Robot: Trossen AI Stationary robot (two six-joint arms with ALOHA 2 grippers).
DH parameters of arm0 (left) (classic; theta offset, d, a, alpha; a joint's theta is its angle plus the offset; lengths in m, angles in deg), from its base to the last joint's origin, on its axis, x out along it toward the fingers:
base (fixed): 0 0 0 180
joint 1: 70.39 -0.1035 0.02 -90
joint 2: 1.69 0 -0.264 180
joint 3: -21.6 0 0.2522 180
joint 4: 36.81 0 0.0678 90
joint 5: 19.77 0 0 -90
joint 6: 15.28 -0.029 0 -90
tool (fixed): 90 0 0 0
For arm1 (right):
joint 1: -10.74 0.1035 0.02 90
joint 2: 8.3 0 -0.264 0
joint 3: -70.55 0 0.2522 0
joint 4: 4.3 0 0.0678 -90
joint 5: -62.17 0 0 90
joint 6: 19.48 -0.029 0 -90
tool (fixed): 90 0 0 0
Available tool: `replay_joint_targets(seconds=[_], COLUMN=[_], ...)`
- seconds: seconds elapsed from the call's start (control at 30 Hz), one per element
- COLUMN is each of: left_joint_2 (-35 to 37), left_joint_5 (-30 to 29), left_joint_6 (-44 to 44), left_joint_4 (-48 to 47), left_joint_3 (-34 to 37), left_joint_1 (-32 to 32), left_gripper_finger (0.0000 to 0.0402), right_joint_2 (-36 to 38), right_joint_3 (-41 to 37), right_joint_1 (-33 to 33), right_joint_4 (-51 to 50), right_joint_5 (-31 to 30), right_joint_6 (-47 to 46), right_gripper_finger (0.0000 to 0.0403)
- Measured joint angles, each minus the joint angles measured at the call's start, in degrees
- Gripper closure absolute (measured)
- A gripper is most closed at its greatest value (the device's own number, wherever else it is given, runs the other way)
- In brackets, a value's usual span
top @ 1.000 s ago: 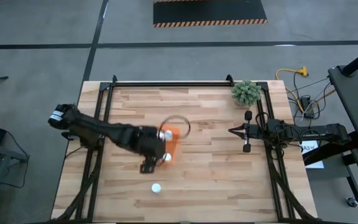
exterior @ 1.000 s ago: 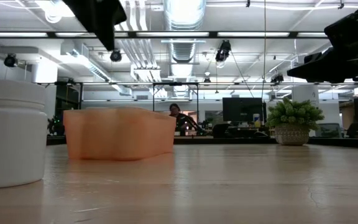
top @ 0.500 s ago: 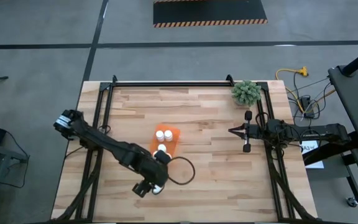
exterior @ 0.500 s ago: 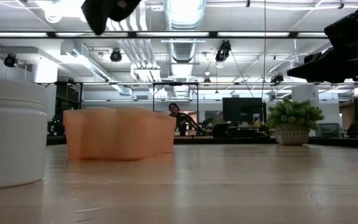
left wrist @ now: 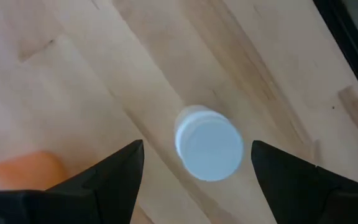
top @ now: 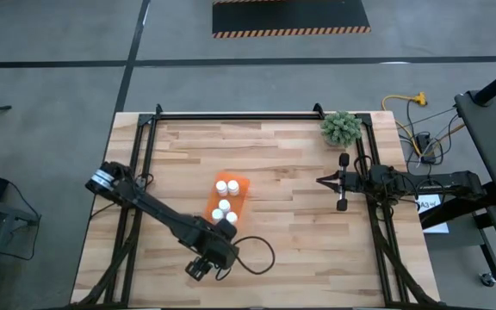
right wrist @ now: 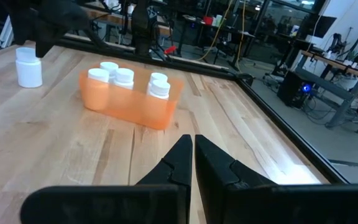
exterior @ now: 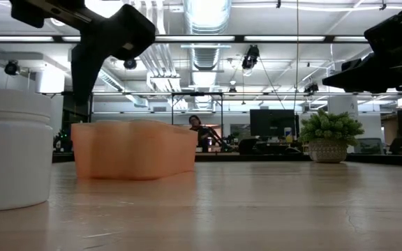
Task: Pick and place pill bottles into a basket
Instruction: Put the white medicine bottle into the orange bin
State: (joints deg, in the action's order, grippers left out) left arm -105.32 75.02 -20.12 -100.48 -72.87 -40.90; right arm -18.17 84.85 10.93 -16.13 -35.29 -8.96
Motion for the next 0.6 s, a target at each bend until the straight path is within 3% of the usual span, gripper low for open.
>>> replay_joint_targets(seconds=[0.6], left_joint_2=[-0.35], left_joint_5=[-0.55], left_joint_6=[1.57], left_joint_4=[1.97], left_joint_3=[0.53], left_joint_1=[1.0], left_gripper_finger=[0.0125], right_joint_2=[-0.02], right_joint_3=[0.0], right_joint_1=[0.02], right_joint_4=[0.0], right_joint_5=[0.0], right_joint_6=[0.01], right_gripper_finger=[0.0394])
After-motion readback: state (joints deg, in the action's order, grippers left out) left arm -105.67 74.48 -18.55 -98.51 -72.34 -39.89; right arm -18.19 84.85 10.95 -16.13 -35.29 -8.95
